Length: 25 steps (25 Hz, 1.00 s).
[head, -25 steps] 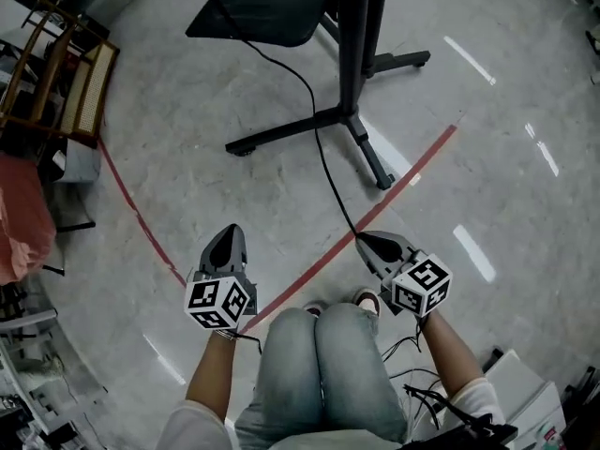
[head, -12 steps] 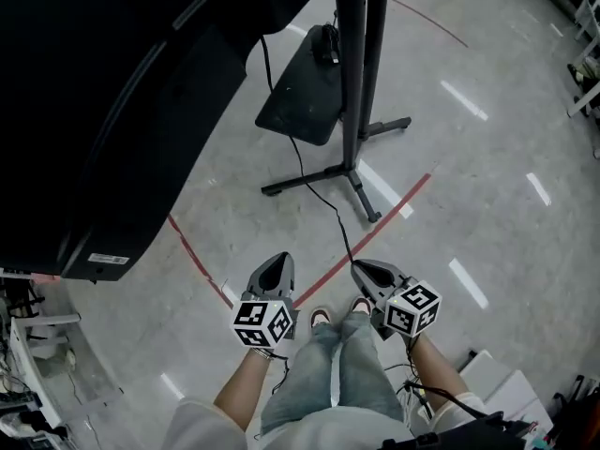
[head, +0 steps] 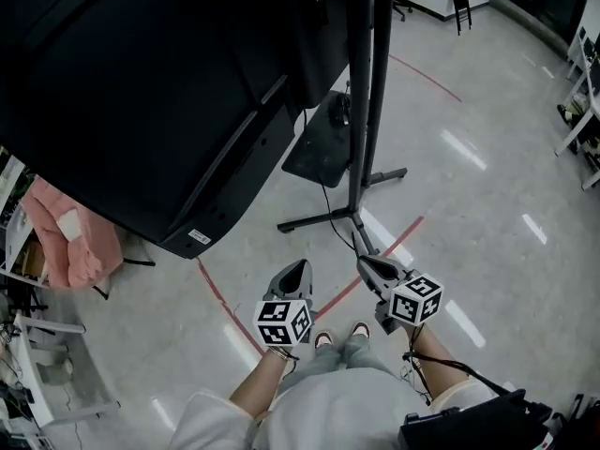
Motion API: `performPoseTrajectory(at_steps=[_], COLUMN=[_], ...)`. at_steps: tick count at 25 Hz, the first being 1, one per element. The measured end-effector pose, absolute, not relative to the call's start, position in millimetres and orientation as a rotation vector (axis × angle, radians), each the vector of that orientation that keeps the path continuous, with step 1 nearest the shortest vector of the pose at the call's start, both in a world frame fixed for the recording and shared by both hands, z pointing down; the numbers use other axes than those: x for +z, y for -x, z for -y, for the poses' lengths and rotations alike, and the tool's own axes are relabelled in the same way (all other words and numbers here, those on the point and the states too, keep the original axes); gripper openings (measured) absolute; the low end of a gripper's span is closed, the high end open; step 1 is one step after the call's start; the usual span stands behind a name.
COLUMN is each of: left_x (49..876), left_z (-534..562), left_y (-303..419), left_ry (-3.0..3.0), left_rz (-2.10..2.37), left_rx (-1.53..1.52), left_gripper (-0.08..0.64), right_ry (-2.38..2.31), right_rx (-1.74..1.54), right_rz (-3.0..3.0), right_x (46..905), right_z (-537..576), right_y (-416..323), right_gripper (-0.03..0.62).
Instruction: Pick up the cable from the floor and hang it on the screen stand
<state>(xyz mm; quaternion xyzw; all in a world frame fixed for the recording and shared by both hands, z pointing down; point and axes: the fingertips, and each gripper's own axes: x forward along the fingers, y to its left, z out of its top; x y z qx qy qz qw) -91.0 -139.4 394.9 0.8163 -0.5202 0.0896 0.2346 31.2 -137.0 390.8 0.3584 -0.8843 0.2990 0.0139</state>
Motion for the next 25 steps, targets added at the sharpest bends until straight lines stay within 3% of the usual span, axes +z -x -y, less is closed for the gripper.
performPoseTrajectory(at_steps=[25], left_x=[207.5], left_z=[205.5], left_y=[93.1], left_ry=[-2.452], left_rz=[1.549], left_rx=[0.080], left_gripper=[0.003], right_ry=[-0.938], right_rx=[0.312], right_rz=[2.953], right_x=[174.1], right_z=[216.6], right_y=[28.7], right_gripper=[0.029])
